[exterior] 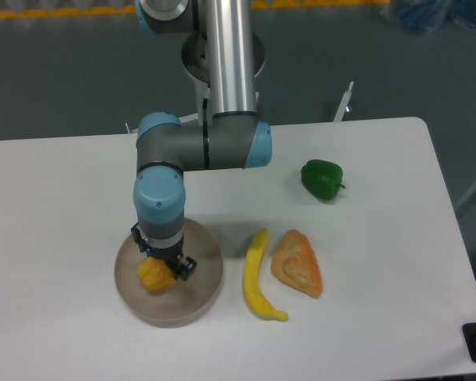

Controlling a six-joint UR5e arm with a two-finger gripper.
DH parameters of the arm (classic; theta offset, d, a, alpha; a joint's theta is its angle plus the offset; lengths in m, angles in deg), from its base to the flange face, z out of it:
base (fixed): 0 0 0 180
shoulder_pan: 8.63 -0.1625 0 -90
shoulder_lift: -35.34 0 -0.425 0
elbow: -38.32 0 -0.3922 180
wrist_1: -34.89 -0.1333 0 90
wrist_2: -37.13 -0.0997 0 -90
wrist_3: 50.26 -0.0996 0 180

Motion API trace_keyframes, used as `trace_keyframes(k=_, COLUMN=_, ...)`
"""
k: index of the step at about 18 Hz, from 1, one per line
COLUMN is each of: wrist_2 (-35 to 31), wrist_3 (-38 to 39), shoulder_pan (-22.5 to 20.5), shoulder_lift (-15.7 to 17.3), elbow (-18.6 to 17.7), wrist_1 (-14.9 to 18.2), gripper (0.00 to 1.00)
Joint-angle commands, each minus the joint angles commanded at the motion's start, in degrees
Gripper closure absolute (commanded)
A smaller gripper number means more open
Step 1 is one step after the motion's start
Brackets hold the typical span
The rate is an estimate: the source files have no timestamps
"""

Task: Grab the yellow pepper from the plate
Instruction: 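Lower the gripper onto the yellow pepper and close it, then lift the yellow pepper off the plate and carry it past the banana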

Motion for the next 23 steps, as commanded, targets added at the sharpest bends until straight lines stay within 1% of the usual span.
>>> trace_keyframes(k=2, wrist_2=0.0, wrist_3=-0.4, shoulder_pan=-0.2, shoulder_lift=1.8, elbow=0.2, wrist_1=0.3, gripper=0.83)
trace_keyframes(k=4, wrist_2=-0.1, wrist_3=-0.4, shoulder_pan=-0.8, shoulder_lift=2.2, elbow=0.4, wrist_1=0.2, gripper=0.83)
trace_keyframes(k=7, wrist_2=0.0, wrist_3=-1.6, shoulder_pan=-4.6, shoulder_lift=6.1, elbow=-0.1, wrist_1=1.0, gripper=0.82)
trace_keyframes(k=8, wrist_2=0.0, wrist_3=-3.4, shoulder_pan=-5.7, shoulder_lift=7.2, elbow=-0.4, wrist_1=1.1, gripper=0.82)
trace_keyframes(k=9, wrist_2=-0.2, wrist_3=-5.8, shoulder_pan=-6.8, shoulder_lift=8.0, elbow=-0.6, wrist_1=2.1, gripper=0.82)
trace_keyframes(k=12, wrist_2=-0.2, wrist_3=-14.9, shoulder_pan=-11.9, shoulder_lift=9.0, elbow=-0.8, wrist_1=7.7, gripper=0.82)
trace_keyframes(k=13, wrist_2=-0.2, wrist_3=-18.8, shoulder_pan=-14.2, shoulder_lift=10.4, elbow=-0.8, wrist_1=9.8, gripper=0.82)
trace_keyframes(k=14, wrist_2=-0.2, wrist_3=-20.2, shoulder_pan=-15.7, shoulder_lift=11.2, elbow=-0.8, wrist_1=10.6, gripper=0.82)
trace_keyframes(k=17, wrist_2=-0.3, wrist_3=-26.3, shoulder_pan=-20.6, shoulder_lift=11.3, elbow=-0.5, wrist_1=11.8, gripper=0.82)
trace_keyframes(k=18, wrist_2=-0.4, wrist_3=-29.2, shoulder_pan=-22.5, shoulder_lift=11.5, elbow=-0.1, wrist_1=13.0, gripper=0.82)
trace_keyframes(k=20, wrist_2=-1.6, wrist_3=-35.0, shoulder_pan=-25.8, shoulder_lift=12.6, elbow=0.1, wrist_1=14.0, gripper=0.84)
trace_keyframes(k=21, wrist_2=-2.0, wrist_3=-36.8, shoulder_pan=-26.4, shoulder_lift=12.6, elbow=0.2, wrist_1=14.1, gripper=0.86)
trace_keyframes(k=23, wrist_2=-2.3, wrist_3=-39.1, shoulder_pan=-27.7, shoulder_lift=12.6, elbow=0.1, wrist_1=14.0, gripper=0.86)
